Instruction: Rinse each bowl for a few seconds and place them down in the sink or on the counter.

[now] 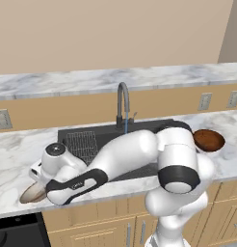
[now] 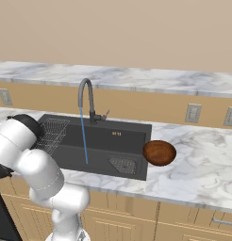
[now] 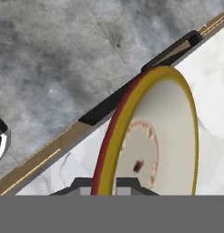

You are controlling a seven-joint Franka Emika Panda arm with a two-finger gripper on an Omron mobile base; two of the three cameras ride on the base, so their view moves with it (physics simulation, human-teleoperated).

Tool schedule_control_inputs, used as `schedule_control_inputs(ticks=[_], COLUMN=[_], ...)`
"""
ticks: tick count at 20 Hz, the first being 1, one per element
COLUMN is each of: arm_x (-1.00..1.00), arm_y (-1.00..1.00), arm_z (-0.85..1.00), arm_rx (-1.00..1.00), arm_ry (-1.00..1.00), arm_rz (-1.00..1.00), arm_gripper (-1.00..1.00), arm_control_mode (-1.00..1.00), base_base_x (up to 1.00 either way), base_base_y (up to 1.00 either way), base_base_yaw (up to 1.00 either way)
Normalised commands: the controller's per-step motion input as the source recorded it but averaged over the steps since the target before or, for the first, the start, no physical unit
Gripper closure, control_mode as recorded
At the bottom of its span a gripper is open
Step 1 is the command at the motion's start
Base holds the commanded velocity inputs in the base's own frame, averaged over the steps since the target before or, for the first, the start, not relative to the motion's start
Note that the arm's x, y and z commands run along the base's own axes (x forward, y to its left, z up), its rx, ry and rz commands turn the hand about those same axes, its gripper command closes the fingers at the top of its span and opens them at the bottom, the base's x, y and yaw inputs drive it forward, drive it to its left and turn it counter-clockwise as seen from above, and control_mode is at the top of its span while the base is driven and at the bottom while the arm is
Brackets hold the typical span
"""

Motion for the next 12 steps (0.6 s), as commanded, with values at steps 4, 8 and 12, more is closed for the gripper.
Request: schedule_control_inputs(ticks=[4, 8, 12], arm_x=[0.12, 0.1, 0.17], arm_y=[0.1, 0.07, 0.09], arm_z=[-0.13, -0.07, -0.13], arm_rx=[0.03, 0.04, 0.04], arm_ry=[-0.07, -0.11, -0.05], arm_rz=[0.0, 0.0, 0.0], arm_gripper=[1.0, 1.0, 1.0], arm_control_mode=[-1.0, -1.0, -1.0], base_base_x=[0.0, 0.0, 0.0], base_base_y=[0.0, 0.0, 0.0], base_base_yaw=[0.0, 0.0, 0.0])
